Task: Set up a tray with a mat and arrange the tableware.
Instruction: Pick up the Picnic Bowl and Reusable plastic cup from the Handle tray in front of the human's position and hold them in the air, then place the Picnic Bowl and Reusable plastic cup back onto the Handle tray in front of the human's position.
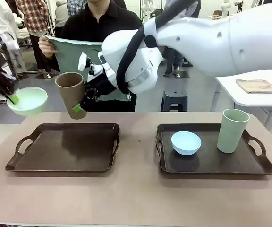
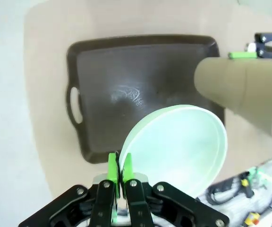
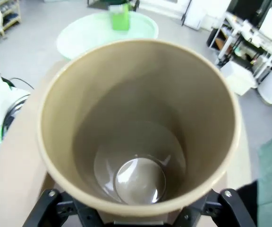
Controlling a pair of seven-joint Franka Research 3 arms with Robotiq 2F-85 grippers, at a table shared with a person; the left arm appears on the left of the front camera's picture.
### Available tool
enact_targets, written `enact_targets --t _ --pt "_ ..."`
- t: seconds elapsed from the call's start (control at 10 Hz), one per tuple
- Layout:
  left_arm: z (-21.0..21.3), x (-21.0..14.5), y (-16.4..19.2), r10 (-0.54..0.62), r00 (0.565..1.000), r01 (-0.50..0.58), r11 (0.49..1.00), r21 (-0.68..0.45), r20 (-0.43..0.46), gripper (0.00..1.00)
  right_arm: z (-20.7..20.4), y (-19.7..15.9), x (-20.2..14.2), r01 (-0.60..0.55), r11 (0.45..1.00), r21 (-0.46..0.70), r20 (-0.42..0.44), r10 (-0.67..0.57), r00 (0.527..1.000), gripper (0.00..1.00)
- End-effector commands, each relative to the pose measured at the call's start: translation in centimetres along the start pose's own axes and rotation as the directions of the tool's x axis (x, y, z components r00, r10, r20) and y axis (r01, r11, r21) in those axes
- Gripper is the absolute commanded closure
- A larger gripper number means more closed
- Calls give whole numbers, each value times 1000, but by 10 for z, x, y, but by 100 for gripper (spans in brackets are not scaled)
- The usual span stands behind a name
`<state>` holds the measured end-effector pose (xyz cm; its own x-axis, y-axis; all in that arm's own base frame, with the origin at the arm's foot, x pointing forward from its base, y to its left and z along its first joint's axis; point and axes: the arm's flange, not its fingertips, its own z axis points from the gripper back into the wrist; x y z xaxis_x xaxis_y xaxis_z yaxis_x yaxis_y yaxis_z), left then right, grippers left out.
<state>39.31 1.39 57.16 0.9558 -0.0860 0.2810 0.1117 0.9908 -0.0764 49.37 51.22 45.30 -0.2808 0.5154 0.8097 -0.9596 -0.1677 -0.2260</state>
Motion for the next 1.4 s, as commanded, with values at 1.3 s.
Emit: enact_targets --t 1.3 --pt "0 0 0 0 1000 0 1000 0 0 100 16 29 39 -45 999 -22 -35 44 998 100"
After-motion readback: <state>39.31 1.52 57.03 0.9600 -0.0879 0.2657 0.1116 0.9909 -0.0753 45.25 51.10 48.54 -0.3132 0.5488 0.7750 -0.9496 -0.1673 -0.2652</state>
